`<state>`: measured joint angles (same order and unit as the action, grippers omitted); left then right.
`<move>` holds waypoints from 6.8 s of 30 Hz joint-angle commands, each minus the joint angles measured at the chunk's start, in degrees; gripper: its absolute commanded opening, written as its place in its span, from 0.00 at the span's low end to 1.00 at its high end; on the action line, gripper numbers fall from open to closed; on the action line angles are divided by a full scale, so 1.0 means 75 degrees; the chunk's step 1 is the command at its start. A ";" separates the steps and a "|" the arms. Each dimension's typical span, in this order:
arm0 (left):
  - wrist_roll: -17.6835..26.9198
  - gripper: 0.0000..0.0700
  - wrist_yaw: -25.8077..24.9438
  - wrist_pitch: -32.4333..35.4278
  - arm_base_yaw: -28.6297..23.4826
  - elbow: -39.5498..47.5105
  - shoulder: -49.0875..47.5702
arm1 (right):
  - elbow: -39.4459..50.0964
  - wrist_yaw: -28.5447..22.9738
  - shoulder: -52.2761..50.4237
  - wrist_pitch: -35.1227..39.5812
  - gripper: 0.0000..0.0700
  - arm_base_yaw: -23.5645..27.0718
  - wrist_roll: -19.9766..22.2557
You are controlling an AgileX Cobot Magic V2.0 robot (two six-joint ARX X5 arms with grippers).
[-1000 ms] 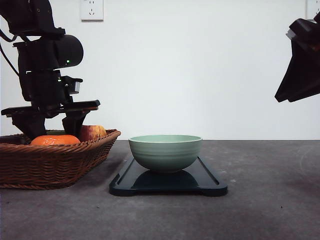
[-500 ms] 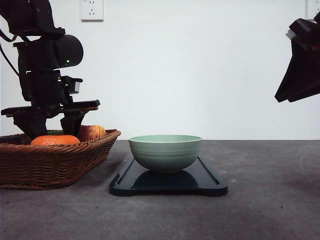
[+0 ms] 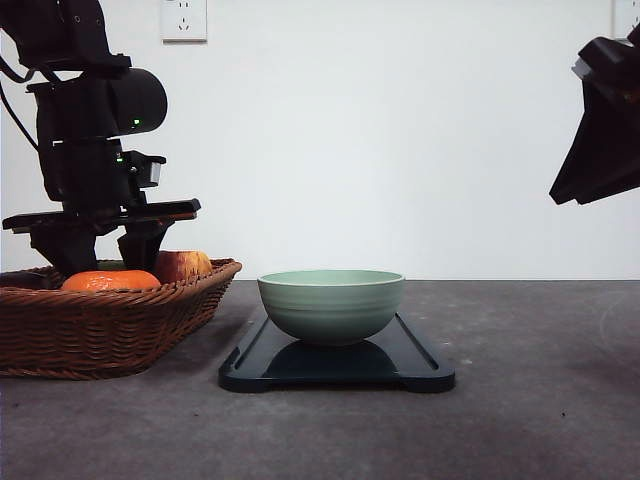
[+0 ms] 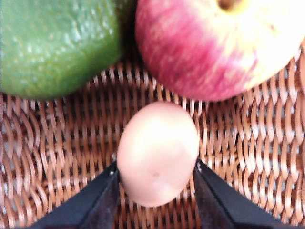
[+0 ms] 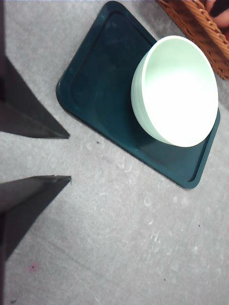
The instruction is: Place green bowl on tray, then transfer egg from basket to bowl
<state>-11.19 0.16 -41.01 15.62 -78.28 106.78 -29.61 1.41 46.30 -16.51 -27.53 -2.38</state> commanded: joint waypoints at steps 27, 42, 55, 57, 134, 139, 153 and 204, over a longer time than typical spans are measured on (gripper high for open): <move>0.0168 0.44 0.0047 0.0445 0.0020 -0.0154 0.0125 | -0.0032 -0.0030 0.0055 0.0032 0.21 -0.0047 -0.0019; 0.0165 0.36 0.0047 0.0360 0.0017 -0.0154 0.0125 | -0.0032 -0.0029 0.0055 0.0032 0.21 -0.0047 -0.0022; 0.0173 0.32 0.0044 0.0159 0.0020 -0.0154 -0.0052 | -0.0032 -0.0029 0.0055 0.0030 0.21 -0.0047 -0.0019; 0.0175 0.32 0.0047 0.0160 0.0020 -0.0154 -0.0147 | -0.0032 -0.0029 0.0055 0.0032 0.21 -0.0047 -0.0022; 0.0398 0.35 -0.0475 0.3411 0.2978 -0.0154 0.0956 | -0.0032 -0.0026 0.0055 0.0082 0.21 -0.0050 0.0007; 0.0395 0.46 -0.0475 0.3420 0.2978 -0.0154 0.0958 | -0.0032 -0.0023 0.0055 0.0082 0.21 -0.0050 0.0007; 0.0383 0.61 -0.0475 0.1737 0.2955 -0.1170 0.0352 | -0.0032 -0.0017 0.0055 0.0080 0.21 -0.0050 0.0007; 0.1199 0.04 -0.0219 0.2175 0.0376 0.5686 -0.8052 | -0.0032 0.0149 0.0046 0.0094 0.01 -0.0061 0.0006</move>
<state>-2.58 -1.43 -25.34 18.28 -35.14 46.19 -29.61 2.36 46.30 -16.48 -27.61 -2.35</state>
